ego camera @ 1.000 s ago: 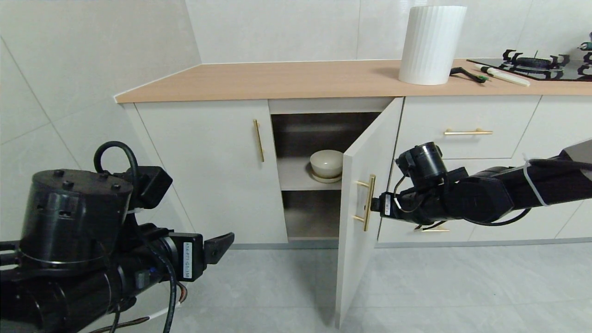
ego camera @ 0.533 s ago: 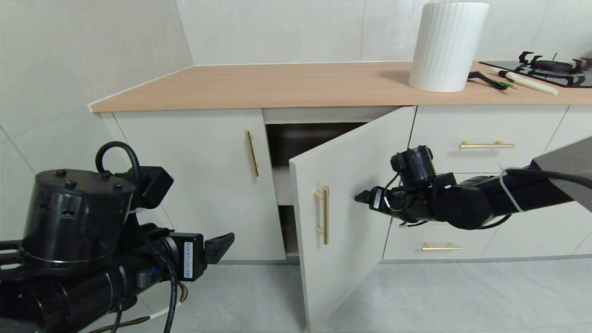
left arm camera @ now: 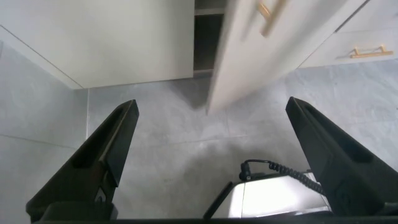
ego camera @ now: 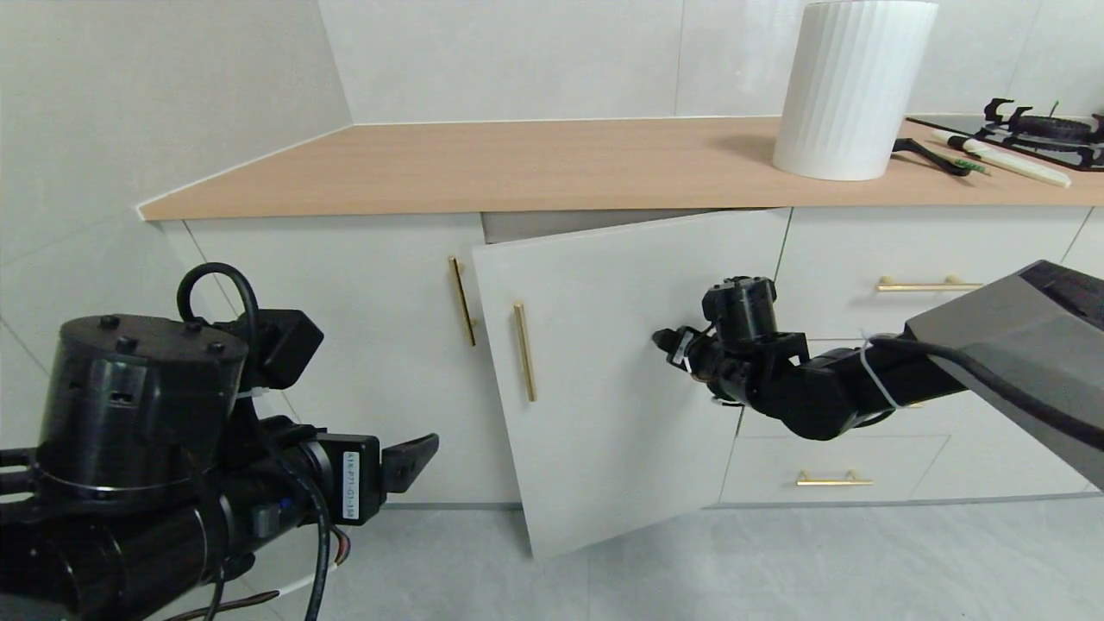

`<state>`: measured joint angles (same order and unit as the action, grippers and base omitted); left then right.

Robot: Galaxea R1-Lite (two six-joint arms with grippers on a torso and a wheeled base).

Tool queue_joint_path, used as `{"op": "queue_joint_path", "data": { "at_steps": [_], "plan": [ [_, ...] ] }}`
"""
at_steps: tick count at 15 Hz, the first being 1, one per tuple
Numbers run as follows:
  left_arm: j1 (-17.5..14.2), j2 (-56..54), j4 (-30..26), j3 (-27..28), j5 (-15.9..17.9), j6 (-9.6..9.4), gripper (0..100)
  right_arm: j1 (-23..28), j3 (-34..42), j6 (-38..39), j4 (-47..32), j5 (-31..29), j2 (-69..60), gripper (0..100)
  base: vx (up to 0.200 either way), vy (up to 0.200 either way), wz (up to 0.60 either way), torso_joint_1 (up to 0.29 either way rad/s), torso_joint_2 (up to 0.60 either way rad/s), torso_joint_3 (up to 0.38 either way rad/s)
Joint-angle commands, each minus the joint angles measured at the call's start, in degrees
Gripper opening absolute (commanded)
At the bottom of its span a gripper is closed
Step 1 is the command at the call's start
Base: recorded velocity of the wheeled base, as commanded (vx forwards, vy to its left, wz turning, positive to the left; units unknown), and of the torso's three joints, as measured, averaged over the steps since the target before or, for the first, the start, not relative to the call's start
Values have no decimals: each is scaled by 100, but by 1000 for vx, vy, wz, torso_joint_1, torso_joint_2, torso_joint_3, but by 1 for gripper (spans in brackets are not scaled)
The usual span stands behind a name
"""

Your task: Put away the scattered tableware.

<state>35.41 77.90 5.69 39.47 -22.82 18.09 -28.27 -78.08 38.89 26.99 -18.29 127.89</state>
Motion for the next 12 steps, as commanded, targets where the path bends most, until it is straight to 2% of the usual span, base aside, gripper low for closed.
{"op": "queue_joint_path", "data": {
  "at_steps": [1,5,8,12],
  "plan": [
    [1,15,2,-1,-3,1,100,-3,-208,14,-10,-123,315,100,0,0,0,0,0,0],
    [1,15,2,-1,-3,10,100,41,-304,128,70,-149,333,100,0,0,0,0,0,0],
    [1,24,2,-1,-3,1,100,146,-603,207,70,-448,526,100,0,0,0,0,0,0],
    [1,32,2,-1,-3,1,100,261,-752,207,70,-536,623,100,0,0,0,0,0,0]
  ]
}}
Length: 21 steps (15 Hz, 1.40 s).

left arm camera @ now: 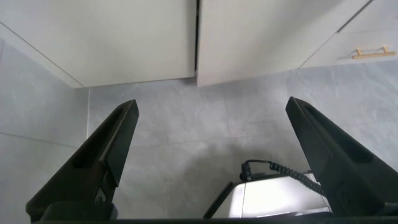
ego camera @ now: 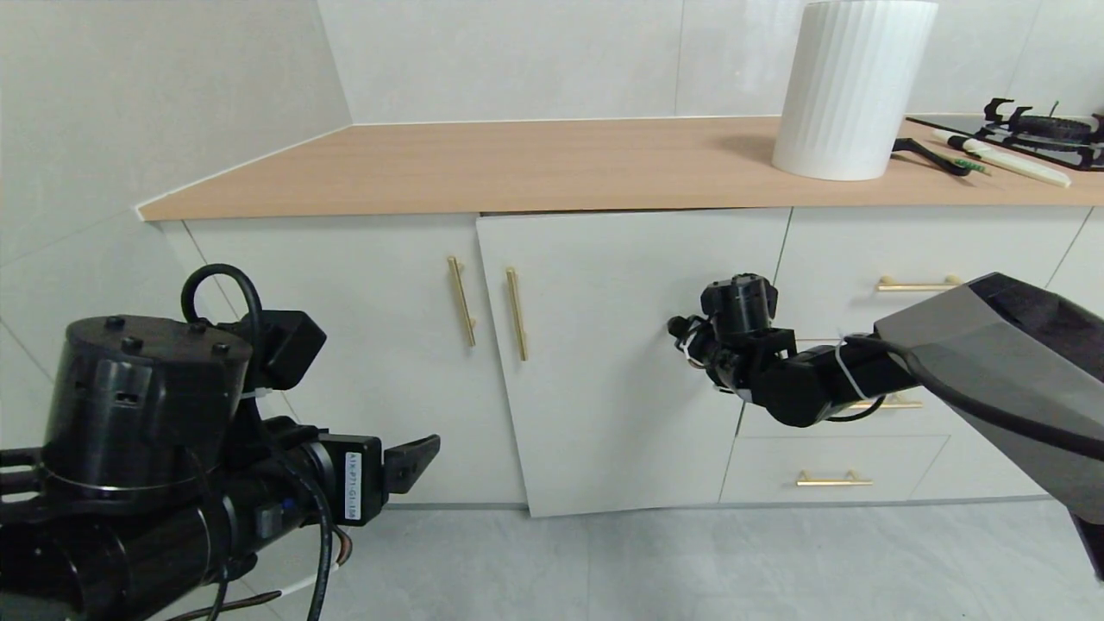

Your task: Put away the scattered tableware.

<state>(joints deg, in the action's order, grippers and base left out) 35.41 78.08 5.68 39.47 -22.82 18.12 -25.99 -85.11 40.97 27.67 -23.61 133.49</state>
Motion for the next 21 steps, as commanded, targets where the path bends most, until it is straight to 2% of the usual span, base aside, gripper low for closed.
{"op": "queue_joint_path", "data": {
  "at_steps": [1,8,11,14,17,18,19,20,21],
  "plan": [
    [1,14,3,-1,-3,-1,100,50,-84,-10,1,-64,107,100,0,0,0,0,0,0],
    [1,14,3,-1,-3,-1,100,226,-348,-10,-25,-328,248,100,0,0,0,0,0,0],
    [1,-21,3,-10,6,8,100,50,267,-10,-25,-108,-429,100,0,0,0,0,0,0],
    [-8,-381,-6,-124,-3,-19,100,-82,1313,-256,-16,6,-2028,100,0,0,0,0,0,0],
    [-26,-1524,-50,-748,-170,-238,100,-82,2983,-1091,19,15,-4683,100,0,0,0,0,0,0],
    [-35,-2122,-102,-1021,-267,-414,100,-73,3238,-1276,19,6,-5087,100,0,0,0,0,0,0],
    [-61,-2447,-129,-1144,-284,-493,100,-73,3871,-1698,19,-21,-5913,100,0,0,0,0,0,0],
    [-289,-3431,-375,-1460,-293,-739,100,-73,4741,-2357,19,-21,-7170,100,0,0,0,0,0,0],
    [-518,-4125,-735,-1565,-293,-977,100,15,5233,-2779,-43,-12,-8066,100,0,0,0,0,0,0]
  ]
}}
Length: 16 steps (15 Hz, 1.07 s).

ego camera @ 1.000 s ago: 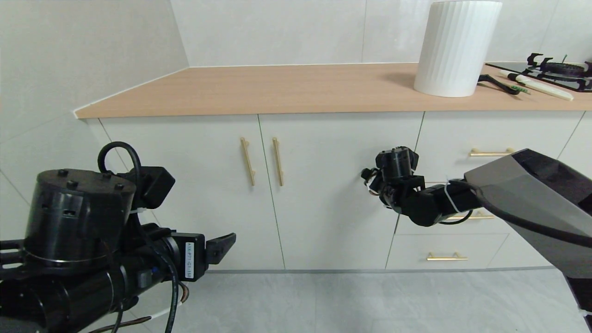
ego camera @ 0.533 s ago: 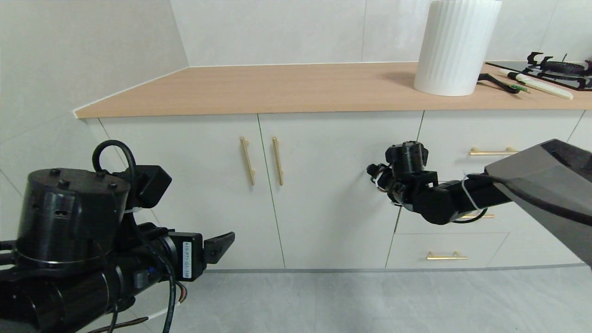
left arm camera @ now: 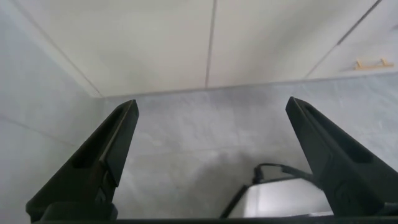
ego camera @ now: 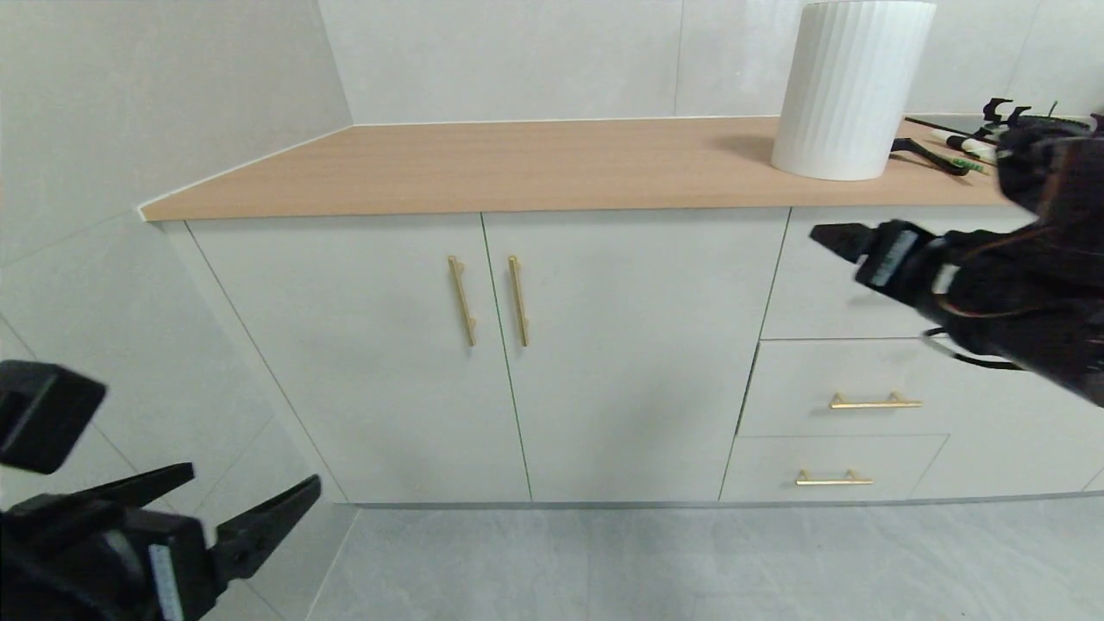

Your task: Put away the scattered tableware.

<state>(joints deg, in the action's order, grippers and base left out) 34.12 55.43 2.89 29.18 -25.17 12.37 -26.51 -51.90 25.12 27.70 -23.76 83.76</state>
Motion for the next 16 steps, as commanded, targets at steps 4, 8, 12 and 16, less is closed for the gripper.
{"op": "queue_joint_path", "data": {
  "at_steps": [4,8,12,16],
  "plan": [
    [-1435,-3908,-1467,-537,-40,-1404,100,1069,2658,-2354,-1021,12,-5625,100,0,0,0,0,0,0],
    [-1988,-5016,-1968,-774,-163,-1747,100,1729,2693,-3075,-2831,-138,-7805,100,0,0,0,0,0,0],
    [-2814,-4989,-1889,-1020,-198,-1273,100,2476,3177,-2873,-2497,-709,-7981,100,0,0,0,0,0,0],
    [-3430,-5534,-1449,-2268,-313,-1176,100,2651,4275,-2776,-1803,-771,-8376,100,0,0,0,0,0,0]
  ]
}}
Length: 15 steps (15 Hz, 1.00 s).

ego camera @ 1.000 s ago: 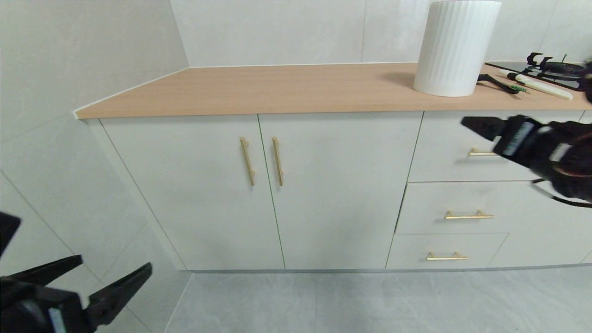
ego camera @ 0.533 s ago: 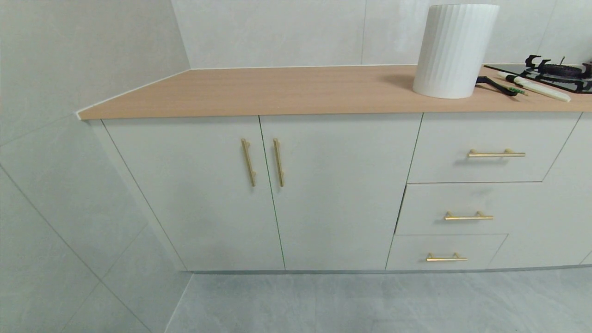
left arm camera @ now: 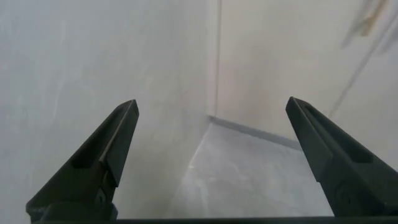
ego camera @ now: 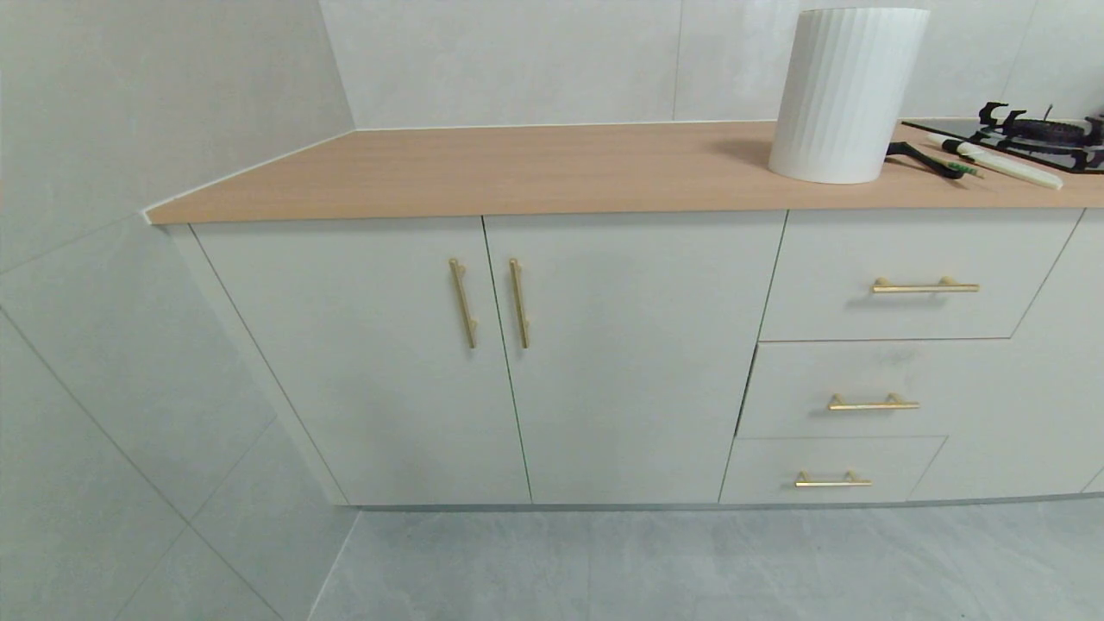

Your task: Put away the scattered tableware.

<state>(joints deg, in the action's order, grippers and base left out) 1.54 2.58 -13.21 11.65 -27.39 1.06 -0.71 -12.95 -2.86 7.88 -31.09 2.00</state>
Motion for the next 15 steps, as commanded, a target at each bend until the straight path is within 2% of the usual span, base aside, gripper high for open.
{"op": "queue_joint_path", "data": {
  "at_steps": [1,2,3,5,6,7,8,11,15],
  "plan": [
    [-171,-250,724,-787,-188,61,100,71,627,23,487,103,-200,100,0,0,0,0,0,0],
    [-171,-258,1146,-981,-144,122,100,71,952,32,689,542,-200,100,0,0,0,0,0,0],
    [-171,-258,1339,-1069,120,61,100,71,1295,76,847,1237,-200,100,0,0,0,0,0,0],
    [-171,-250,1357,-1069,1025,79,100,71,1295,533,636,1975,-200,100,0,0,0,0,0,0],
    [-171,-250,1357,-1069,1421,79,100,71,1295,524,434,2326,-200,100,0,0,0,0,0,0],
    [-171,-250,1357,-1078,1746,79,100,71,1295,524,83,2546,-200,100,0,0,0,0,0,0],
    [-171,-250,1365,-1113,2265,43,100,71,1295,278,-682,2731,-200,100,0,0,0,0,0,0],
    [-162,-250,1339,-1148,2651,-106,100,71,1295,225,-761,2748,-191,100,0,0,0,0,0,0],
    [-154,-250,1339,-1157,2686,-159,100,71,1295,418,-752,2757,-191,100,0,0,0,0,0,0]
  ]
}}
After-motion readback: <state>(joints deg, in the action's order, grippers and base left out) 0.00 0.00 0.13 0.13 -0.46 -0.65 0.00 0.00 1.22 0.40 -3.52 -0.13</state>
